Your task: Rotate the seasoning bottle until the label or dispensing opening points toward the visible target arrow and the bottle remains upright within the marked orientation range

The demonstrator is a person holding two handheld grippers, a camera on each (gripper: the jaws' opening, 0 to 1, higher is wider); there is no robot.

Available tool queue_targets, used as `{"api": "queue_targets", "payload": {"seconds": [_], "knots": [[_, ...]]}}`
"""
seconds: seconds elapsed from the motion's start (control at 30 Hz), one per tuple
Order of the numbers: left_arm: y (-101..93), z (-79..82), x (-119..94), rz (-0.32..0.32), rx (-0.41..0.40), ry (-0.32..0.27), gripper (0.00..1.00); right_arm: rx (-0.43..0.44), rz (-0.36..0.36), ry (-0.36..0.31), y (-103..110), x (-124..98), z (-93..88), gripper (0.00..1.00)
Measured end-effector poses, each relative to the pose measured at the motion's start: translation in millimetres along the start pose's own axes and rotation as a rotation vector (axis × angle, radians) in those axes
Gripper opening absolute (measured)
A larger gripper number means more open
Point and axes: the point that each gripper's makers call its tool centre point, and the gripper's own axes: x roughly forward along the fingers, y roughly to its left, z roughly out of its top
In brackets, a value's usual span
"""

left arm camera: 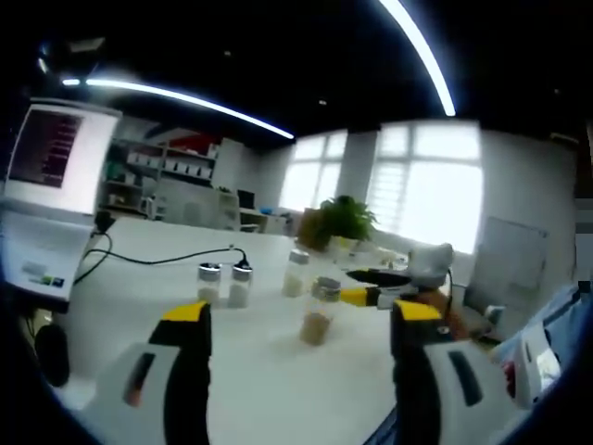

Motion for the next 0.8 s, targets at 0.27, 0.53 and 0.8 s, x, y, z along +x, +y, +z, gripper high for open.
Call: {"api": "queue_targets", "payload": {"seconds": [0.27, 0.53, 0.8], "knots": [[-2.8, -2.1, 1.4, -0.005, 0.005, 0.008, 0.84, -0.044, -0.013, 0.021, -23.2, -37.3, -9.4, 0.65], [-3.2, -3.4, 1.9, -0.002, 0.005, 0.013, 0.84, -0.079, -0.036, -0.023, -39.1, -71.8, -15.5, 0.61], [-5.0, -3.1, 2.5, -0.006, 0.013, 0.016, 0.84, -0.036, -0.058, -0.038, -56.8, -99.0, -24.3, 0.63]]}}
